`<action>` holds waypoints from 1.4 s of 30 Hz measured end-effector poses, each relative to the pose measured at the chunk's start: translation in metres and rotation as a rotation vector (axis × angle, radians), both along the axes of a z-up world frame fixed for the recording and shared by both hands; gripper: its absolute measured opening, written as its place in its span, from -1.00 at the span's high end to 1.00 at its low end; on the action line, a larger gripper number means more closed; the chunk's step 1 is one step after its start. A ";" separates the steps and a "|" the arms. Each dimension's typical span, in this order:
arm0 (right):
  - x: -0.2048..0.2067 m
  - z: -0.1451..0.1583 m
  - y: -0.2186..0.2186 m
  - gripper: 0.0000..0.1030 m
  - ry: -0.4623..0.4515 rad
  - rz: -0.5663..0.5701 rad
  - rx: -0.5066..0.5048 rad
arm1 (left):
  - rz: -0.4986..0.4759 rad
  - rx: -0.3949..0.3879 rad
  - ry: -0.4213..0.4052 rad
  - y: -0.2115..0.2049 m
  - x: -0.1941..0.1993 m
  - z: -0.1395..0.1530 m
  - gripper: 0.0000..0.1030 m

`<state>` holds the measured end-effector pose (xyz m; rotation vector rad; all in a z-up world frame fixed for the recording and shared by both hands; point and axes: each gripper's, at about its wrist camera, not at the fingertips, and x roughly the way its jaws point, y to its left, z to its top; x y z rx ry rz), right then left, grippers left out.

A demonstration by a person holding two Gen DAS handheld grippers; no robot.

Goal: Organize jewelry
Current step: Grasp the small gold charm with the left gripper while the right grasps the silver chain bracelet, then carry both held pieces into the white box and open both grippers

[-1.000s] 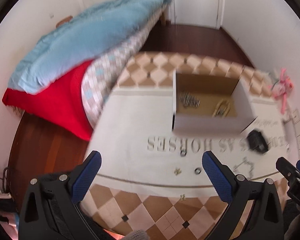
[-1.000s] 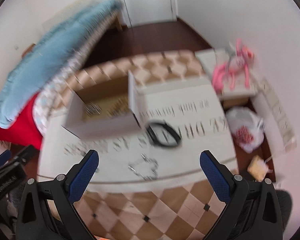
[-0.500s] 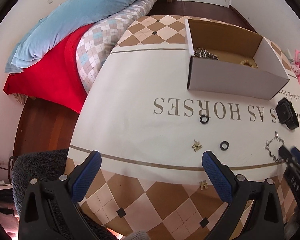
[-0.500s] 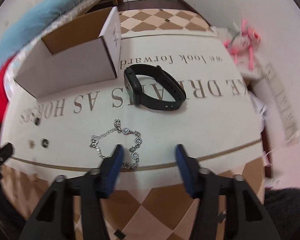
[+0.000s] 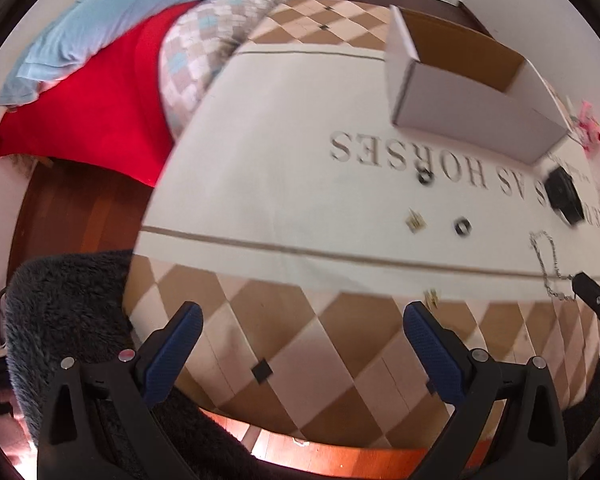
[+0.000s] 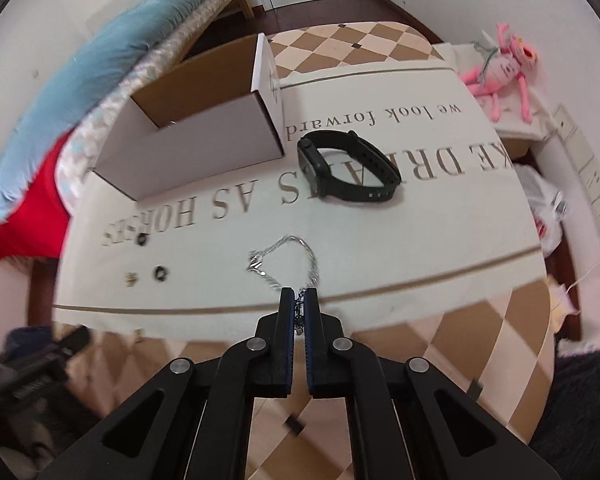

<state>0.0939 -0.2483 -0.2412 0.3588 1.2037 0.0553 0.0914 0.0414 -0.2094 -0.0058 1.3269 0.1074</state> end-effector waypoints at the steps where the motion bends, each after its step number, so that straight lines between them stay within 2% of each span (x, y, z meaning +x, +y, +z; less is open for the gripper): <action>1: -0.003 0.001 -0.001 0.92 0.002 -0.003 0.007 | -0.016 -0.010 0.002 -0.003 -0.002 -0.001 -0.98; 3: -0.008 0.001 0.000 0.92 0.008 0.000 0.014 | -0.050 -0.029 0.002 -0.011 -0.005 -0.003 -0.98; 7: -0.013 -0.006 -0.003 0.92 0.028 -0.014 0.023 | -0.116 -0.075 -0.002 -0.032 -0.005 -0.006 -0.79; 11: -0.013 -0.013 -0.007 0.92 0.043 -0.023 0.021 | -0.170 -0.106 -0.006 -0.052 -0.001 -0.010 -0.77; 12: -0.013 -0.015 -0.008 0.92 0.048 -0.025 0.019 | -0.178 -0.105 -0.005 -0.056 0.000 -0.011 -0.69; 13: -0.013 -0.017 -0.008 0.92 0.052 -0.026 0.018 | -0.186 -0.106 0.000 -0.059 0.001 -0.013 -0.49; 18: -0.013 -0.023 -0.010 0.92 0.067 -0.037 0.019 | -0.208 -0.103 0.025 -0.068 0.008 -0.023 0.05; 20: -0.013 -0.023 -0.009 0.92 0.068 -0.036 0.017 | -0.216 -0.092 0.018 -0.068 0.010 -0.023 0.10; 23: -0.013 -0.024 -0.009 0.92 0.070 -0.036 0.017 | -0.223 -0.082 0.013 -0.068 0.012 -0.022 0.37; 25: -0.013 -0.024 -0.009 0.92 0.071 -0.036 0.017 | -0.229 -0.082 0.011 -0.069 0.013 -0.021 0.75; 27: -0.014 -0.023 -0.009 0.92 0.070 -0.038 0.018 | -0.229 -0.102 0.015 -0.069 0.012 -0.022 0.88; 35: -0.013 -0.002 -0.005 0.92 0.026 -0.025 0.048 | -0.214 -0.157 0.003 -0.060 0.005 -0.009 0.89; 42: 0.004 0.049 0.000 0.92 -0.071 0.007 0.127 | -0.167 -0.299 -0.039 -0.037 0.022 0.037 0.89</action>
